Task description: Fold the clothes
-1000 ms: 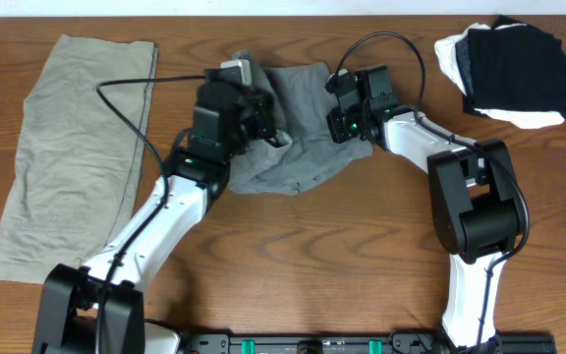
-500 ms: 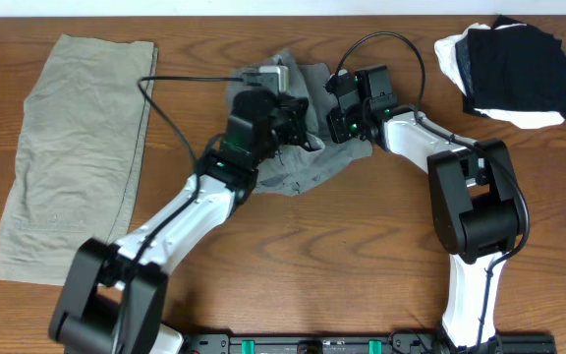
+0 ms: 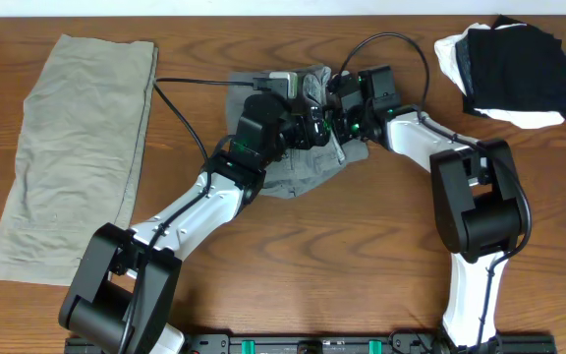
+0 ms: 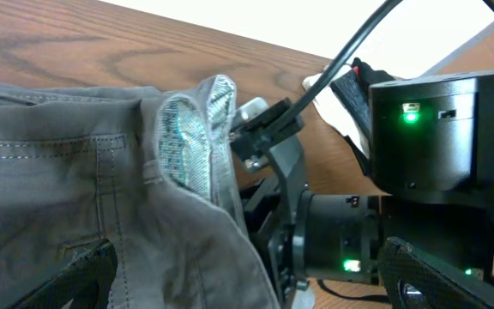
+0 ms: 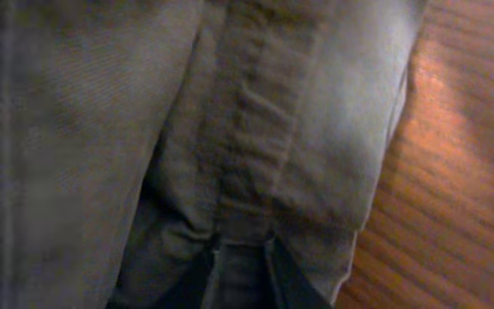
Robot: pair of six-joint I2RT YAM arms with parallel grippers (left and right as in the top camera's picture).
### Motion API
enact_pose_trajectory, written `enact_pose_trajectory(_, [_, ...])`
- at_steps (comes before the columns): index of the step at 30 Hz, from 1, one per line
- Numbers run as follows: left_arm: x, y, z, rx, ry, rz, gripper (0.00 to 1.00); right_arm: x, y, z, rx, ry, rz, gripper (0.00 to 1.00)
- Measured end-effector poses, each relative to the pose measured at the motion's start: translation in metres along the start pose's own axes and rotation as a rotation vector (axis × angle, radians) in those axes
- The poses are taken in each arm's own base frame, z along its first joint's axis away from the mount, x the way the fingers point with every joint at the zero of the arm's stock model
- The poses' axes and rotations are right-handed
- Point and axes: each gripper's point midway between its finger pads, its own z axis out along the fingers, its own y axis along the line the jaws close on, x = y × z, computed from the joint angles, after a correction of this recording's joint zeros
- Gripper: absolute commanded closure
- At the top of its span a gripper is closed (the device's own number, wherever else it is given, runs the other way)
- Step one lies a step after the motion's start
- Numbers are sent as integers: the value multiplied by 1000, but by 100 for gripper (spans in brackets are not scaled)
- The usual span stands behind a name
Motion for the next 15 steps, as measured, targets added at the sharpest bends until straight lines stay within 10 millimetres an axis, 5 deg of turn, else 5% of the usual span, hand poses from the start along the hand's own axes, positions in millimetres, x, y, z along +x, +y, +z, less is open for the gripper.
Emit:
enact_pose_trajectory(3, [1, 1, 0, -2, 4, -1, 2, 5, -7, -11, -9, 10, 41, 75])
enact_pose_trajectory(8, [0, 4, 0, -10, 5, -5, 2, -10, -39, -54, 32, -54, 159, 34])
enact_pose_trajectory(13, [-9, 34, -6, -71, 2, -45, 2, -48, -55, -115, 26, -202, 194, 13])
enact_pose_trajectory(15, [-14, 53, -12, -113, 2, -75, 2, -53, -52, -125, 2, -220, 196, 7])
